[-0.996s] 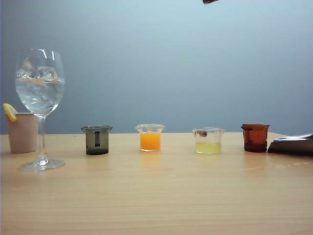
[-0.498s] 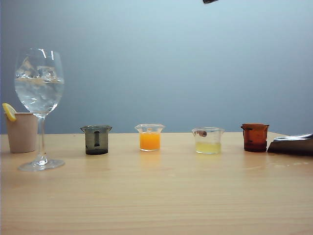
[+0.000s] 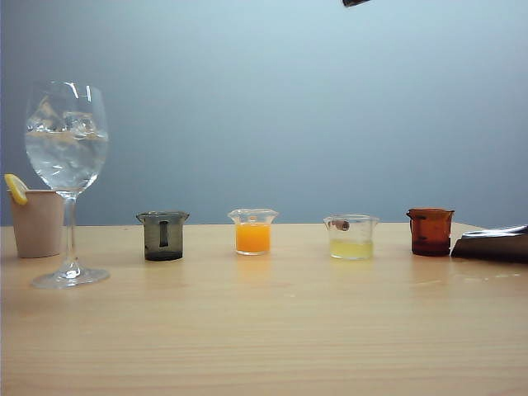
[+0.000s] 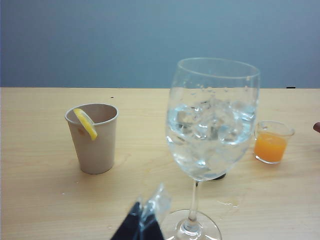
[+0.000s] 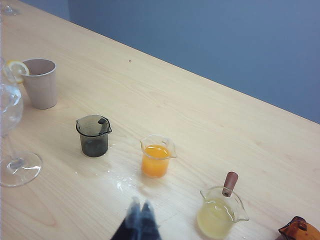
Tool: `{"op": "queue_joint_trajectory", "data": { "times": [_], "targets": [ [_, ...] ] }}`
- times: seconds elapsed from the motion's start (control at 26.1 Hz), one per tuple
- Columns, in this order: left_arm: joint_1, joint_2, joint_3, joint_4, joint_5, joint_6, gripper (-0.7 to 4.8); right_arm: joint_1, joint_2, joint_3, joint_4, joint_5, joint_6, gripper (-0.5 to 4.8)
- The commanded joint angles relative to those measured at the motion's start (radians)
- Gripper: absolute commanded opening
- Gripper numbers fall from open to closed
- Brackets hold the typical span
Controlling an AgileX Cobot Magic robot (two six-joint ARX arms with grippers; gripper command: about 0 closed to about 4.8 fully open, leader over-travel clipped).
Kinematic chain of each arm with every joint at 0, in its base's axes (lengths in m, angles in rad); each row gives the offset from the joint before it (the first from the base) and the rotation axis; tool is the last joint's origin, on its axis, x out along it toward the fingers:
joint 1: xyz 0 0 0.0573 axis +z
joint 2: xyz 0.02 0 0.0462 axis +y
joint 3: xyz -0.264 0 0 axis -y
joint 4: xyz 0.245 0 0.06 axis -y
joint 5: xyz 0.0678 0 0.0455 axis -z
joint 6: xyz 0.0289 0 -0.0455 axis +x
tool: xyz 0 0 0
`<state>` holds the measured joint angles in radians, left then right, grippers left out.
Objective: Pick up the first measuring cup from the left, pour the coconut rum inside into the goblet, and finally put the measuring cup back in its original place.
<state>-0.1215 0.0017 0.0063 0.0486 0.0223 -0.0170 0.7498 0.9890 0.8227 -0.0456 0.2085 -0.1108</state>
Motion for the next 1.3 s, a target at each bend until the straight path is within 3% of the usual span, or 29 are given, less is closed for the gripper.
{"op": "queue_joint_trajectory", "data": {
  "times": [0.04, 0.34, 0.73, 0.8, 1.11, 1.3],
  "targets": [
    [0.0, 0.0, 0.004, 0.012, 0.0, 0.005, -0.02, 0.001, -0.003, 0.002, 0.013, -0.001, -0.001, -0.05],
    [0.0, 0.0, 0.004, 0.012, 0.0, 0.005, -0.02, -0.014, -0.027, -0.011, 0.014, 0.002, -0.002, -0.05],
    [0.0, 0.0, 0.004, 0.012, 0.0, 0.005, -0.02, -0.262, -0.298, -0.24, 0.082, -0.005, -0.002, -0.05],
    [0.0, 0.0, 0.004, 0.012, 0.0, 0.005, -0.02, -0.348, -0.425, -0.357, 0.106, -0.005, -0.002, -0.05],
    [0.0, 0.0, 0.004, 0.012, 0.0, 0.006, -0.02, -0.528, -0.864, -0.665, 0.129, -0.039, -0.024, -0.05],
    [0.0, 0.0, 0.004, 0.012, 0.0, 0.005, -0.02, -0.626, -0.986, -0.714, 0.137, -0.079, -0.024, -0.05]
  ]
}}
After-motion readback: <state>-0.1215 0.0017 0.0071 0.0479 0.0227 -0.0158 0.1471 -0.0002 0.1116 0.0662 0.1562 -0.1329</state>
